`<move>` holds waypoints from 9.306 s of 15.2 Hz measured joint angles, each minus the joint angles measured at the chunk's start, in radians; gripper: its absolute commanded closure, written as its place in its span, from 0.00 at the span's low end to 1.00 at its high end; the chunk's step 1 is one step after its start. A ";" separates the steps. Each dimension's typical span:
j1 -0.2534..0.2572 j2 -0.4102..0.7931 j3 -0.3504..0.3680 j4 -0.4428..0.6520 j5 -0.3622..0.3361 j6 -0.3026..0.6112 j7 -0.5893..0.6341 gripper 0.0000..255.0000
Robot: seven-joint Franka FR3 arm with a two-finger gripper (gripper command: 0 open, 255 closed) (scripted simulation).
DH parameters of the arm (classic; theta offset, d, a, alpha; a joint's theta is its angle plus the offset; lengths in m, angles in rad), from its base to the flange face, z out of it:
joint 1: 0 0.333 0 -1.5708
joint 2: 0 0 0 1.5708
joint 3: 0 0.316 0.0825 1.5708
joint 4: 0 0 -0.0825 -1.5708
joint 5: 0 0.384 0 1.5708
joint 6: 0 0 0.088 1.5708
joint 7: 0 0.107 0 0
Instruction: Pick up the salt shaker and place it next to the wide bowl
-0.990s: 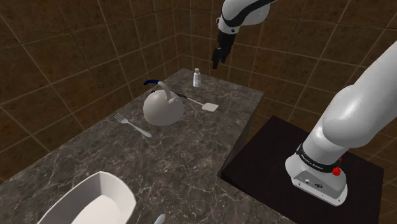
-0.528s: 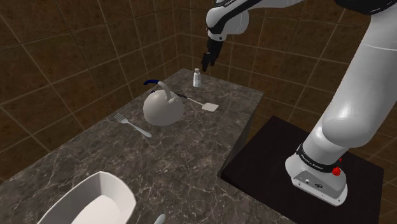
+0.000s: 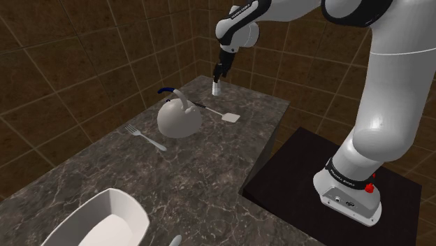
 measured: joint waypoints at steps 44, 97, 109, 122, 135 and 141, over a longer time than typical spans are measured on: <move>0.010 -0.067 -0.015 0.128 -0.052 -0.186 0.072 1.00; 0.408 -0.471 0.476 -0.214 -0.294 -0.127 1.072 1.00; 0.435 -0.409 0.529 -0.266 -0.343 -0.017 1.178 1.00; 0.435 -0.328 0.535 -0.364 -0.398 0.155 1.221 1.00; 0.441 -0.238 0.527 -0.414 -0.477 0.285 1.280 1.00; 0.441 -0.237 0.527 -0.414 -0.479 0.286 1.281 0.00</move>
